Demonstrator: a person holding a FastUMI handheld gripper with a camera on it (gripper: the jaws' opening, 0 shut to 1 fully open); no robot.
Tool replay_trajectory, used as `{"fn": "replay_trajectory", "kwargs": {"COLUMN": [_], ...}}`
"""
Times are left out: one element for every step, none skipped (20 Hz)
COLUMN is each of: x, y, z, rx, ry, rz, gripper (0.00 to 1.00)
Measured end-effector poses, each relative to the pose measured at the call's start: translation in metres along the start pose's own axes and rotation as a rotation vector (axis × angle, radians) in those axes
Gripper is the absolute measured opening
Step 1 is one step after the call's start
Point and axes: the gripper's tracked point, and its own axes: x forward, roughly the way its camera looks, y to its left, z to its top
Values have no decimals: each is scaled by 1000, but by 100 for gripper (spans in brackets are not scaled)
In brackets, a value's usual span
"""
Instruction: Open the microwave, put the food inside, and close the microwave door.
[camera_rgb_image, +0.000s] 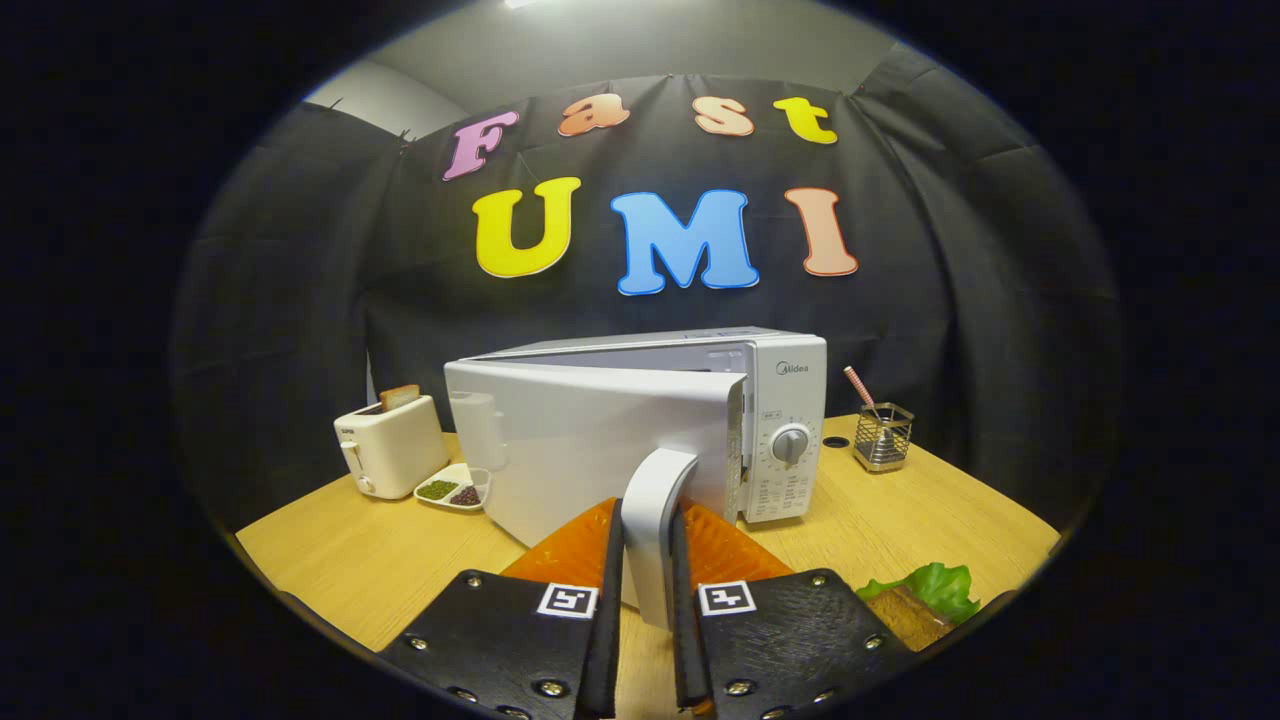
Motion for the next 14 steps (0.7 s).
{"fn": "replay_trajectory", "kwargs": {"x": [-6,-11,-16,-22,-27,-32,-36,-40,-45,-50,-54,-59,-64,-68], "y": [6,13,19,26,31,37,42,47,53,59,65,71,78,84], "z": [-1,-3,-4,-5,-7,-8,-10,-11,-13,-13,-15,-16,-17,-16], "rx": [1,0,-4,-8,-12,-11,-9,-10,-11,-13,-11,-7,-5,-8], "ry": [3,5,7,7,7,7,8,13,19,22,25,31,33,34], "rz": [18,35,51,66,81,93,101,104,108,118,131,146,160,170], "gripper": [22,22,22,22,22,22,22,22,22,22,23,23,23,23]}}
